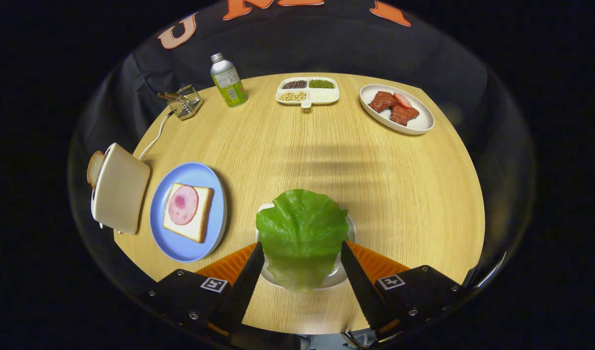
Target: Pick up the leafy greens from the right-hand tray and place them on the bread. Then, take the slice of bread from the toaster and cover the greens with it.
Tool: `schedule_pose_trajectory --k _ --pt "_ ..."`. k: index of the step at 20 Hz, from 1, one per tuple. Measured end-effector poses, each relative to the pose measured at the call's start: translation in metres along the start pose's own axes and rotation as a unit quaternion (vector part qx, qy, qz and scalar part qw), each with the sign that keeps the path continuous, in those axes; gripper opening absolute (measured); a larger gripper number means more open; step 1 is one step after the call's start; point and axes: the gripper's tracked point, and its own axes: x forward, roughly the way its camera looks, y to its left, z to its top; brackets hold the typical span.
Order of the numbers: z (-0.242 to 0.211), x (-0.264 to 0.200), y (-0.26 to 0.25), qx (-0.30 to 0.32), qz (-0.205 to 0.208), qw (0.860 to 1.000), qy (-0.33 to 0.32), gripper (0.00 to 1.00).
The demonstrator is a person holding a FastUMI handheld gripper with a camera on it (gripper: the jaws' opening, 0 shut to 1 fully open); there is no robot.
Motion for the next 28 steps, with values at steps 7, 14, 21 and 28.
schedule_pose_trajectory --k 7,14,21,28 --pt "-0.017 0.034 -0.008 -0.009 -0.018 0.999 0.048 0.96" --pt "-0.022 0.039 -0.008 -0.013 -0.034 0.997 0.061 0.86" --pt "-0.019 0.04 -0.01 0.04 -0.049 0.995 0.073 0.33" --pt "-0.011 0.012 0.013 0.088 -0.004 0.994 0.056 0.07"
